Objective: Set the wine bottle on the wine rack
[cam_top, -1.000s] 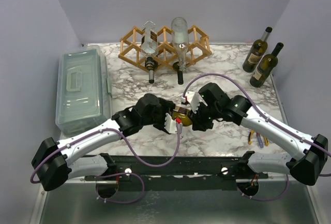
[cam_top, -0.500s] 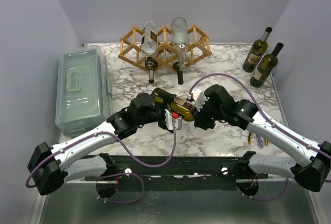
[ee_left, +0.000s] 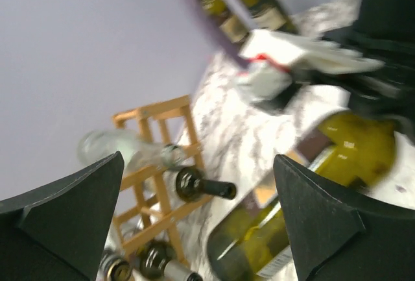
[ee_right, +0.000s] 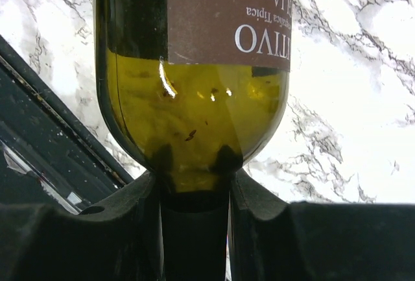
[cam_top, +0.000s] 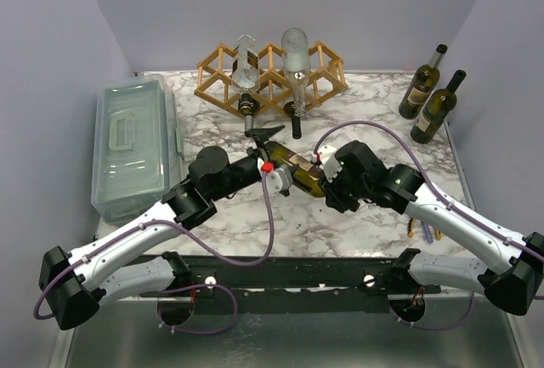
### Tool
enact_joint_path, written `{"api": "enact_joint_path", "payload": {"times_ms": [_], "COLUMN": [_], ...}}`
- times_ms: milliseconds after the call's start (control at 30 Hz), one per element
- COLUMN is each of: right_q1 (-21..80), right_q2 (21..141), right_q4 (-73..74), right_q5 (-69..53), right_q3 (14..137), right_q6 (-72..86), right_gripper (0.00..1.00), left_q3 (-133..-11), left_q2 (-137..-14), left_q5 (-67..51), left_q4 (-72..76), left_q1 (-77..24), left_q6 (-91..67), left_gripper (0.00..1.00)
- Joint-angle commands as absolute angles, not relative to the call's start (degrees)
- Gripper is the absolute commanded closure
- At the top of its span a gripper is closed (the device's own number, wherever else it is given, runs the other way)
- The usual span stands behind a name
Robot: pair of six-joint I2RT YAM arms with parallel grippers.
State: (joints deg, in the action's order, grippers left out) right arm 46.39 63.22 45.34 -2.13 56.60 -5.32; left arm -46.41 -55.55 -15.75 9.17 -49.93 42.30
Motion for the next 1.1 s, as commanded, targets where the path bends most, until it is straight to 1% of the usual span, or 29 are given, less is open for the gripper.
{"api": "enact_joint_path", "payload": {"times_ms": [0, 33, 100, 200, 300, 433, 633, 900, 1067], "right_q1": [46.6, 46.6, 46.6, 46.6, 46.6, 46.5, 46.6, 46.6, 46.5], "right_q2": [62.9, 63.2, 64.1, 65.3, 65.3, 66.3, 66.5, 70.9, 70.5], "right_q4": [43.1, 43.2, 43.8, 45.4, 45.8, 48.2, 46.7, 49.1, 50.4], "right_q5": [-0.3, 0.6, 3.5, 3.9, 4.1, 9.0, 12.0, 22.7, 27.1], "right_q3": [58.4, 58.4, 58.7, 59.4, 59.6, 59.6, 59.3, 62.0, 63.8], "right_q6": [-3.8, -3.5, -2.2, -2.1, -2.2, -3.4, -2.8, 4.0, 5.7], "right_gripper": [1.00, 0.99, 0.99, 0.99, 0.99, 1.00, 0.99, 1.00, 0.99], "left_q3": [-48.8, -50.3, -52.3, -52.1, -52.0, -50.5, -49.7, -49.2, -49.1], "left_q2": [-59.0, -60.2, -61.5, -61.8, -62.4, -63.1, -62.8, -62.5, -62.5], "left_q5": [8.3, 13.6, 20.3, 24.9, 32.2, 38.1, 39.2, 39.1, 39.0], "left_q4": [24.0, 24.0, 24.0, 24.3, 25.3, 29.1, 30.4, 31.0, 31.3], "left_q1": [-48.0, -46.9, -44.7, -41.8, -40.7, -39.5, -39.2, -39.1, -39.0], "left_q6": [29.8, 26.5, 21.2, 17.5, 17.3, 19.3, 19.3, 20.1, 20.5], "left_gripper": [0.01, 0.01, 0.01, 0.02, 0.02, 0.04, 0.05, 0.06, 0.06]}}
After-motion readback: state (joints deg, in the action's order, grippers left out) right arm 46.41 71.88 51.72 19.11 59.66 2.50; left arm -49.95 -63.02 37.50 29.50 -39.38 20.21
